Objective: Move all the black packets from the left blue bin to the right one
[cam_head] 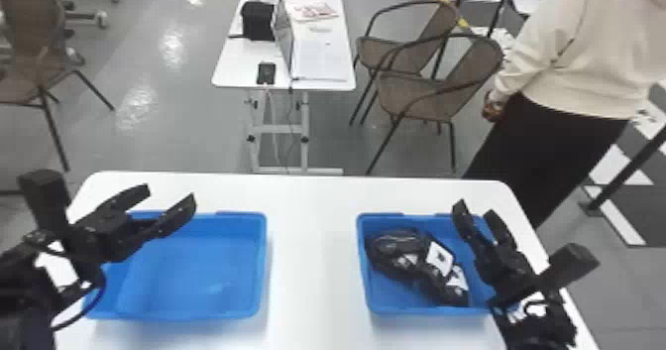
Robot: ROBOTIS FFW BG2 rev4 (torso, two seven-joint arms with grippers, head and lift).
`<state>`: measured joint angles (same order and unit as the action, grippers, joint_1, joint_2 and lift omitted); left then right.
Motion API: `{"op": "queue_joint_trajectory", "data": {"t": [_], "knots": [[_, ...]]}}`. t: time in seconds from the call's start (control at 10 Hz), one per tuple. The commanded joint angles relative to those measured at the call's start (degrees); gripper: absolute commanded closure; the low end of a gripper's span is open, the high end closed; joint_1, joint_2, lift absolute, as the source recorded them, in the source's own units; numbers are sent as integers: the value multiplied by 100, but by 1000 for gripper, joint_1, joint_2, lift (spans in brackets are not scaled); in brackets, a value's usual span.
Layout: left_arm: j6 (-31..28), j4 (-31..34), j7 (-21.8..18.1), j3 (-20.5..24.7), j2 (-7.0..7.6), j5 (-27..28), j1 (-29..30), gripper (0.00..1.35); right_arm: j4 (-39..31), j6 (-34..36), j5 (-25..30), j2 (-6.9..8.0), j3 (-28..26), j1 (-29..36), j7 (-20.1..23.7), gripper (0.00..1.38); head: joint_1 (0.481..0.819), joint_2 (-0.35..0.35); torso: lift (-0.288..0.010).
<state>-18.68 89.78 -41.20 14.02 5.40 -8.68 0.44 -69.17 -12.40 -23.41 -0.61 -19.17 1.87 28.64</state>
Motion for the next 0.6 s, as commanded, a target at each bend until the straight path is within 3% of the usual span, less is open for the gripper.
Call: {"op": "queue_joint_trajectory", "data": {"t": [0.0, 0.2, 0.3, 0.4, 0.5], "knots": [[268, 391, 42, 329, -13, 139, 343, -1, -870, -193, 855, 66, -78, 525, 1, 156, 695, -108, 0], [760, 734, 42, 734, -109, 218, 941, 208, -2074, -404, 1901, 66, -70, 1360, -157, 156, 695, -66, 0], [945, 901, 42, 901, -224, 297, 1196, 199, -2381, -641, 2147, 66, -34, 1720, -289, 156, 695, -42, 0], [1085, 1050, 42, 1094, -555, 596, 1301, 107, -2496, -1010, 2147, 66, 27, 1992, -465, 157, 695, -30, 0], [1252, 1226, -46, 1419, -555, 894, 1503, -1, -2496, -1125, 2156, 66, 124, 2151, -588, 157, 695, -12, 0]]}}
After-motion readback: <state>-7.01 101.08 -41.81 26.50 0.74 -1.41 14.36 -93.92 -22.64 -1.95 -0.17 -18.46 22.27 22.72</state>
